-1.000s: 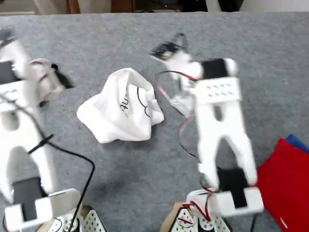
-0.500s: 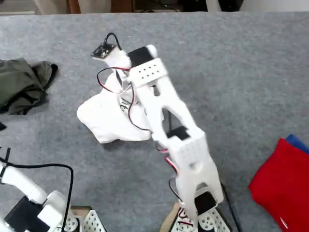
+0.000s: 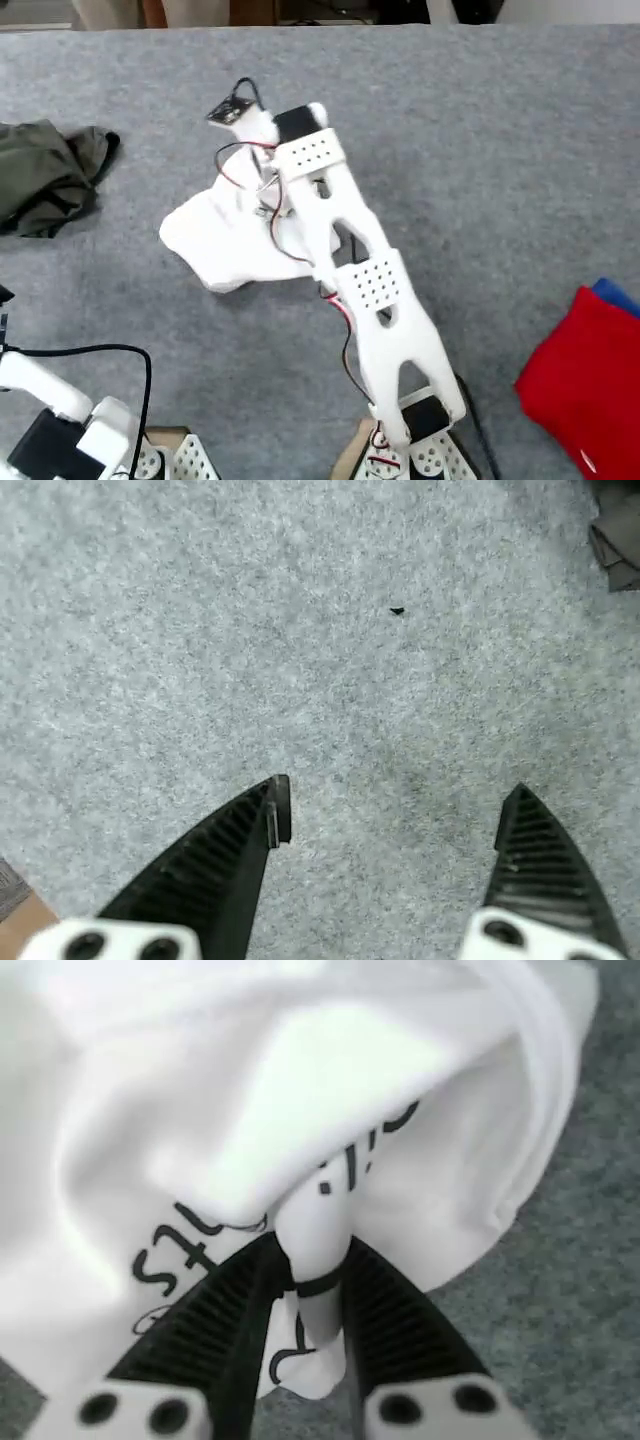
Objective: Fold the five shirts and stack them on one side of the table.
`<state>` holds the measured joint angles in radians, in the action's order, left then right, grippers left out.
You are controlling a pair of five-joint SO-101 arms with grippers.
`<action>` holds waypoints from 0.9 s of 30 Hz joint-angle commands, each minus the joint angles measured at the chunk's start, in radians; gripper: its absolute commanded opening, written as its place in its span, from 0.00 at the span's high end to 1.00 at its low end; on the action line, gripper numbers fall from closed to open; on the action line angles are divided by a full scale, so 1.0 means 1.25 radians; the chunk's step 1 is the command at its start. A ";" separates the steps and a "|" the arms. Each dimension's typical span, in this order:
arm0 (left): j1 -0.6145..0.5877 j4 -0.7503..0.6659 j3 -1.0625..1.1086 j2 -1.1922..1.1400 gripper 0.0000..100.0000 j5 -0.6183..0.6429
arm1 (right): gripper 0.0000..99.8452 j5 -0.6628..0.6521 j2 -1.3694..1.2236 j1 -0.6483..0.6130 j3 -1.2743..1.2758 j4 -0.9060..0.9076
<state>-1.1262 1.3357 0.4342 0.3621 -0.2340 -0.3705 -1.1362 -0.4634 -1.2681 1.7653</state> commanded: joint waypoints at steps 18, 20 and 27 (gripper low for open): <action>0.436 -0.009 0.052 0.023 0.67 -0.002 | 0.99 -0.053 0.170 0.440 -0.033 0.011; 0.506 -0.009 0.052 0.020 0.67 -0.002 | 0.99 -0.087 0.145 0.481 -0.030 0.011; 0.649 -0.009 0.058 0.019 0.67 0.059 | 0.86 -0.189 0.060 0.633 -0.031 0.012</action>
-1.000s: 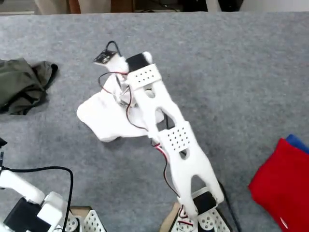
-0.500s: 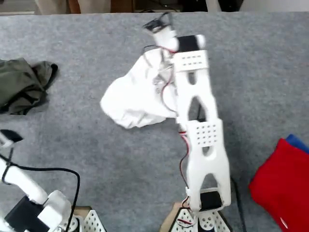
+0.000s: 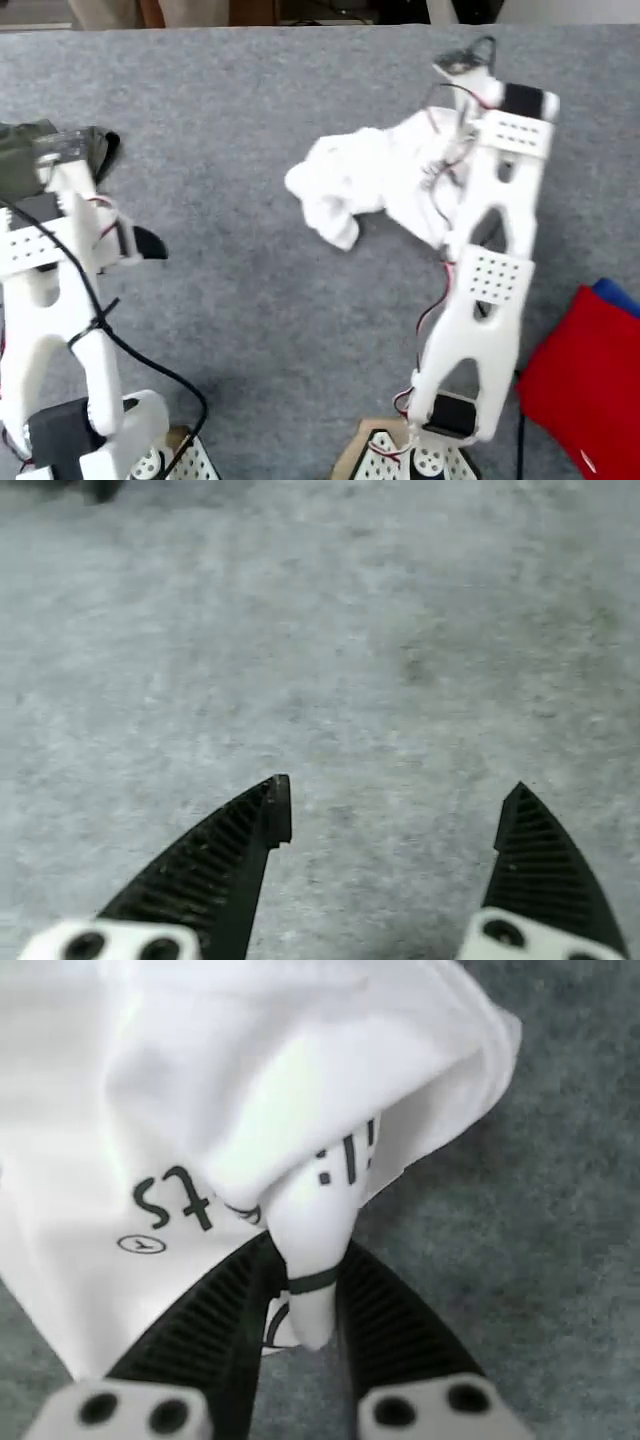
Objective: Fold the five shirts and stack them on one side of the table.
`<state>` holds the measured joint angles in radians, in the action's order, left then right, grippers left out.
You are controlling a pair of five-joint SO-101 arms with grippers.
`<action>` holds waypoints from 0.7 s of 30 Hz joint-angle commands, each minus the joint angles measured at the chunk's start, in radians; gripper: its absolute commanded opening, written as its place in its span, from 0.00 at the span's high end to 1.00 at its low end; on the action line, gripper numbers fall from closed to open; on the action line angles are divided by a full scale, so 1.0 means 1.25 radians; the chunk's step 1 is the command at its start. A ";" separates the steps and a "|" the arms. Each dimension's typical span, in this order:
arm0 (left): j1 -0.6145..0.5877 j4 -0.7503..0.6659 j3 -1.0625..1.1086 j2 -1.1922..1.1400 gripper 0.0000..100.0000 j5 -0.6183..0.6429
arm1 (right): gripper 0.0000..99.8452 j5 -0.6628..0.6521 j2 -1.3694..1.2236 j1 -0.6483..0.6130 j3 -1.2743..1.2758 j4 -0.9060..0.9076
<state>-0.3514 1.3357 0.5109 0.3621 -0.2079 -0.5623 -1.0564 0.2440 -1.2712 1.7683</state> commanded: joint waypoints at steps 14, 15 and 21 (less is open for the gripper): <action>-0.038 -0.009 -0.002 0.019 0.67 0.050 | 0.70 -0.107 0.388 0.004 0.271 0.015; -0.054 -0.009 -0.002 0.019 0.67 0.049 | 0.70 -0.108 0.441 -0.015 0.331 0.015; -0.137 -0.005 -0.002 0.019 0.67 0.048 | 0.72 -0.145 0.715 -0.192 0.687 0.010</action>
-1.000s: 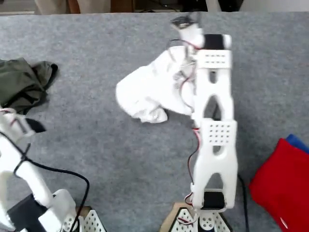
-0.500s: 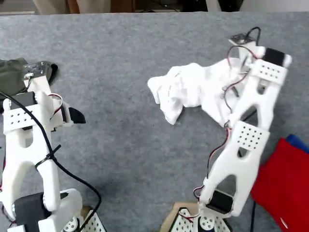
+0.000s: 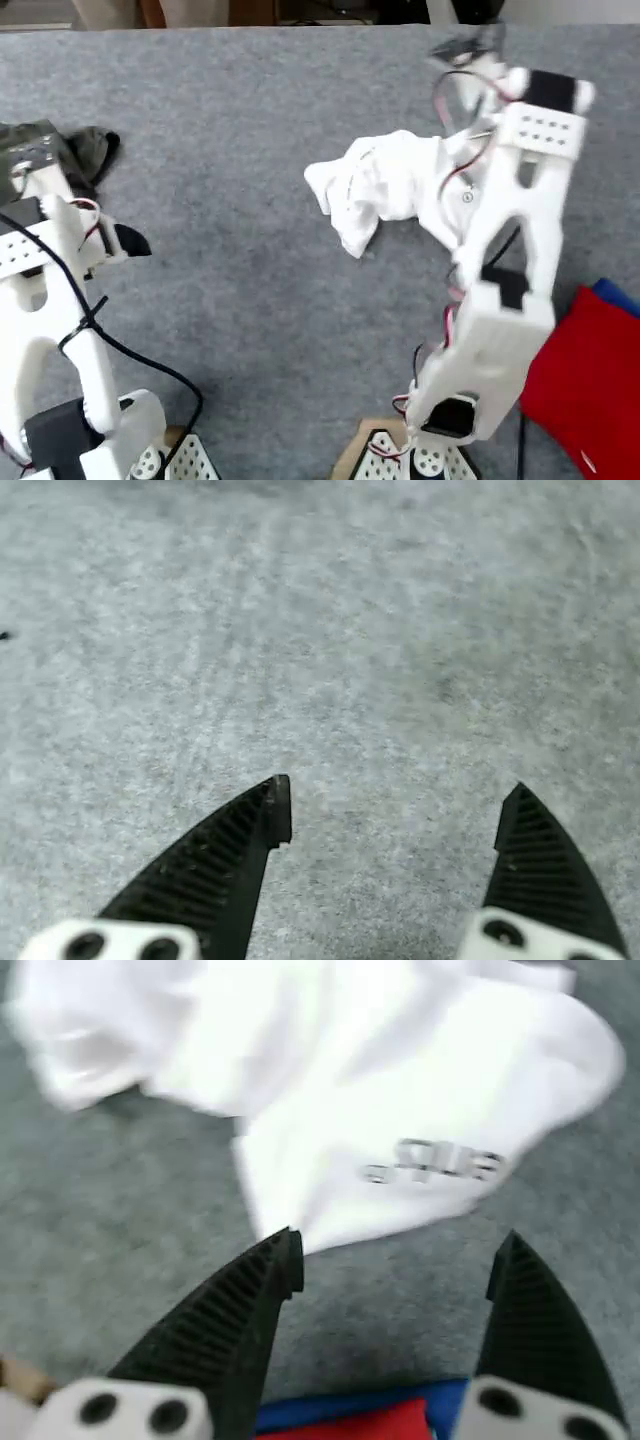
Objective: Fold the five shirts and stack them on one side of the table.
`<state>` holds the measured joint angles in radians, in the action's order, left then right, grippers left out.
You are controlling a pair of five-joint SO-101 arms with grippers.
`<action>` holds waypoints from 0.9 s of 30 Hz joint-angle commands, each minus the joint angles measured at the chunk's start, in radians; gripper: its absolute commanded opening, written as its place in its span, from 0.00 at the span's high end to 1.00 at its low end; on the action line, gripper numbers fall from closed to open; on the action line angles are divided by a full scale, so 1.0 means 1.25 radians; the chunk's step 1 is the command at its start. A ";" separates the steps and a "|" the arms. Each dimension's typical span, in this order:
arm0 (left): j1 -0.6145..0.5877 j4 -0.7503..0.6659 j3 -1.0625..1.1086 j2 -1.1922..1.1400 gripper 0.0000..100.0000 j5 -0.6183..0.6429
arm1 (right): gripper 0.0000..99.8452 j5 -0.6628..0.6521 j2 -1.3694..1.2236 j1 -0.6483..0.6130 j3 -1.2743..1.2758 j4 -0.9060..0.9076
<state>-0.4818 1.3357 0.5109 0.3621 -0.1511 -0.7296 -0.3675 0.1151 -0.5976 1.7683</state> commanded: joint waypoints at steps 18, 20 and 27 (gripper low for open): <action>-0.252 -0.009 0.096 0.028 0.67 0.001 | 0.72 0.131 -0.006 -0.369 0.414 -0.263; -0.273 -0.010 0.093 0.028 0.67 -0.016 | 0.74 0.131 -0.061 -0.344 0.359 -0.261; -0.335 -0.009 0.101 0.025 0.67 -0.077 | 1.00 0.131 -0.225 -0.252 0.106 -0.177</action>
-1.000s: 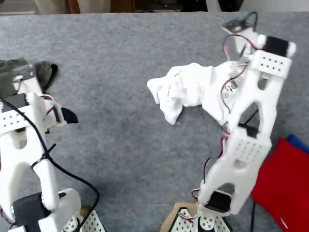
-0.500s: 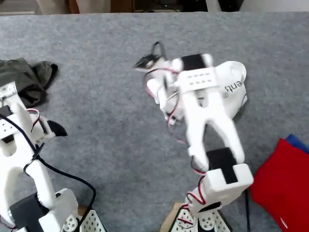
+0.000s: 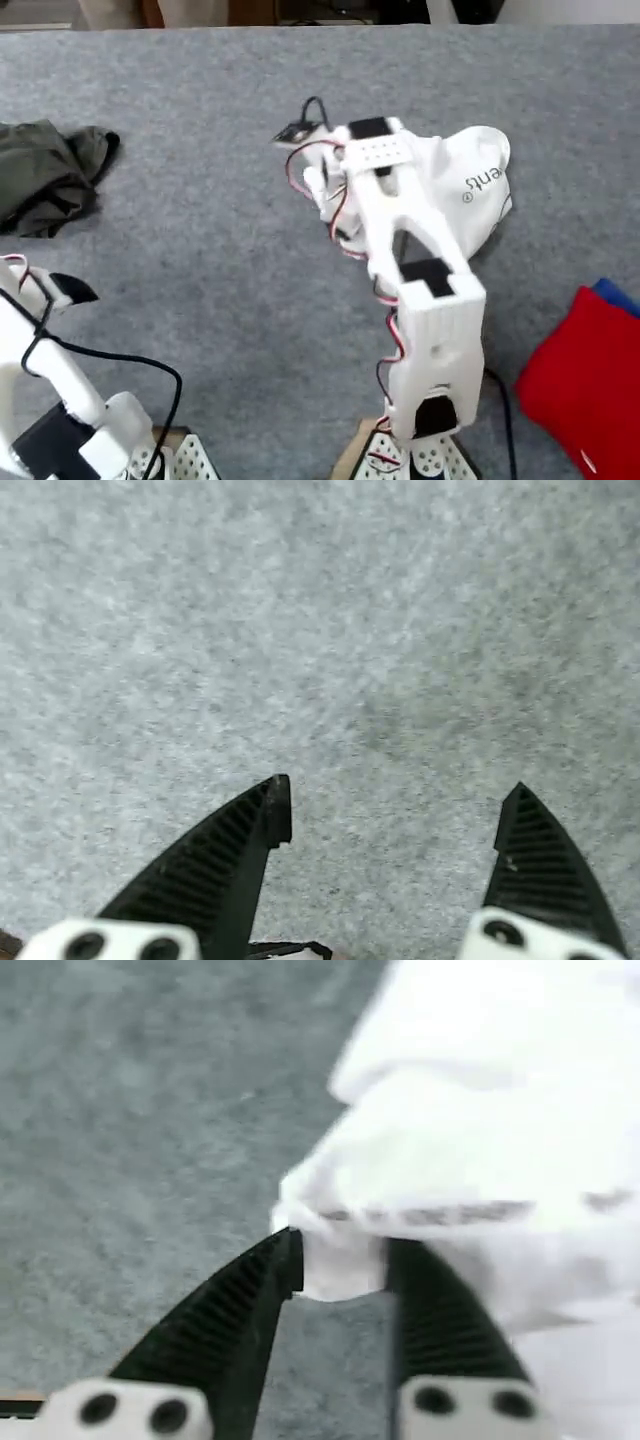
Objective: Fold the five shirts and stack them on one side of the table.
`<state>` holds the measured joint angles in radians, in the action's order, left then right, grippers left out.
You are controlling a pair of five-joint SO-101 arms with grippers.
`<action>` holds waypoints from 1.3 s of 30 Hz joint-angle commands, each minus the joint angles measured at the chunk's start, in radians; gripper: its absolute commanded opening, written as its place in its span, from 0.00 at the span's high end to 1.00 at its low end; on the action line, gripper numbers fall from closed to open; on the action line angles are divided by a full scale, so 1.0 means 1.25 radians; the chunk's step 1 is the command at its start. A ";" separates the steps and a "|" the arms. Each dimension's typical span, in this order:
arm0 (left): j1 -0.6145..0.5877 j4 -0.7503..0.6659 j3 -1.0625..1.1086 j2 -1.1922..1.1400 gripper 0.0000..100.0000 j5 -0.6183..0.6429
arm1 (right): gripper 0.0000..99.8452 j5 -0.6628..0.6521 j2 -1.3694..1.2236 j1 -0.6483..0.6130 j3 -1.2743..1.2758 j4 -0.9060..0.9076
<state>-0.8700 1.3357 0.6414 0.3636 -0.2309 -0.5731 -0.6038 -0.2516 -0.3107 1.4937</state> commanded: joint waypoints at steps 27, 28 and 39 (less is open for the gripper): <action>0.075 -0.004 -0.004 0.025 0.67 0.025 | 1.00 0.054 0.509 0.101 -0.607 0.231; 0.087 -0.004 -0.004 0.025 0.67 0.032 | 1.00 0.050 0.538 0.083 -0.607 0.231; 0.109 -0.004 -0.004 0.021 0.67 0.045 | 1.00 0.055 0.741 -0.083 -0.603 0.151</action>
<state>-0.7380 1.3357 0.6414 0.3636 -0.1788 -0.5148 0.2938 -0.3191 -1.0441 1.7300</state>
